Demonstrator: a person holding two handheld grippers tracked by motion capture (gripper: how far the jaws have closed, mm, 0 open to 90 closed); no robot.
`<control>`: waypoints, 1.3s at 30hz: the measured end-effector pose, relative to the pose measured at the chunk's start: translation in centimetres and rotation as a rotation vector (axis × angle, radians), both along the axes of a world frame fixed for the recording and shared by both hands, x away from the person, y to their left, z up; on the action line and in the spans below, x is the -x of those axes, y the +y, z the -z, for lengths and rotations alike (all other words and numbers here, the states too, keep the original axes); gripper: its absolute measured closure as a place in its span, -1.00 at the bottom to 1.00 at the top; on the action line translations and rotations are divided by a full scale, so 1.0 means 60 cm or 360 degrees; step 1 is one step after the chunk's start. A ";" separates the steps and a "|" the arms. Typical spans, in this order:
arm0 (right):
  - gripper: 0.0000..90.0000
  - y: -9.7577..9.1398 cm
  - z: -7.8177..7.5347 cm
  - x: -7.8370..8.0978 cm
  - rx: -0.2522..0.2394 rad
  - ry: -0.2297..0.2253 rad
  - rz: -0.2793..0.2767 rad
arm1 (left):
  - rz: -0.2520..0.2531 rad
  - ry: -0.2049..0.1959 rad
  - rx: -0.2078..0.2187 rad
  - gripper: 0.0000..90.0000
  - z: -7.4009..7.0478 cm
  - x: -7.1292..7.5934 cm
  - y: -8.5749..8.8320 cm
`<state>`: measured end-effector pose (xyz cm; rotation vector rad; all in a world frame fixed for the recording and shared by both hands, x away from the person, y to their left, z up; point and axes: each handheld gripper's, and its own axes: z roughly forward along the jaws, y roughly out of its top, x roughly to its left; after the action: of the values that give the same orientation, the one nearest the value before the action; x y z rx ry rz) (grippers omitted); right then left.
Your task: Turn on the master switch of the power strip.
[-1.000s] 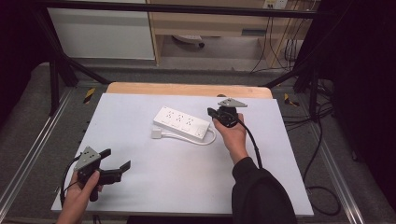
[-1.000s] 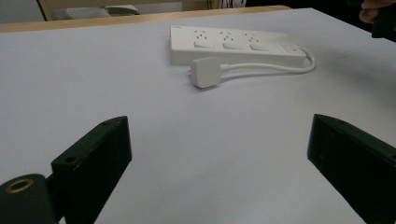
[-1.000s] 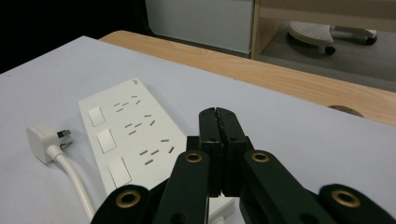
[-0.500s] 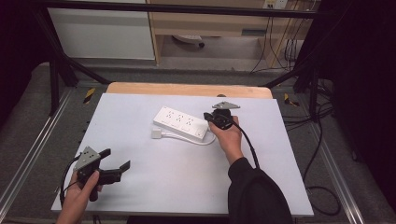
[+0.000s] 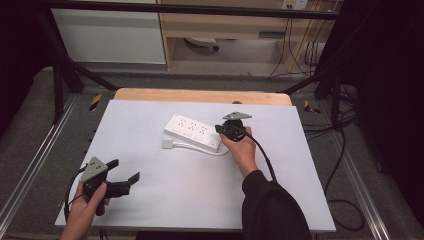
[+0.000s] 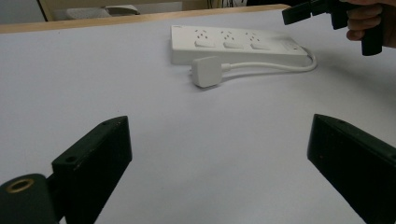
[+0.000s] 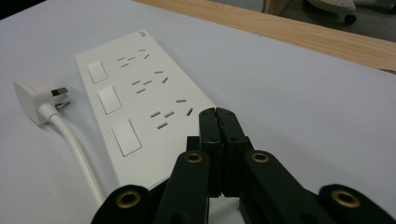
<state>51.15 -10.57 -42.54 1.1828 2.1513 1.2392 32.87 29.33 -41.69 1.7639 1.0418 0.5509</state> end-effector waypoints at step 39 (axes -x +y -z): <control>1.00 0.013 0.026 0.038 0.0031 0.0042 -0.0073 | -0.0002 0.0006 -0.0014 -0.86 0.001 0.000 0.000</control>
<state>48.87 -9.78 -44.09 1.1544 2.2161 1.2257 32.88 29.34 -41.76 1.7727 1.0447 0.5544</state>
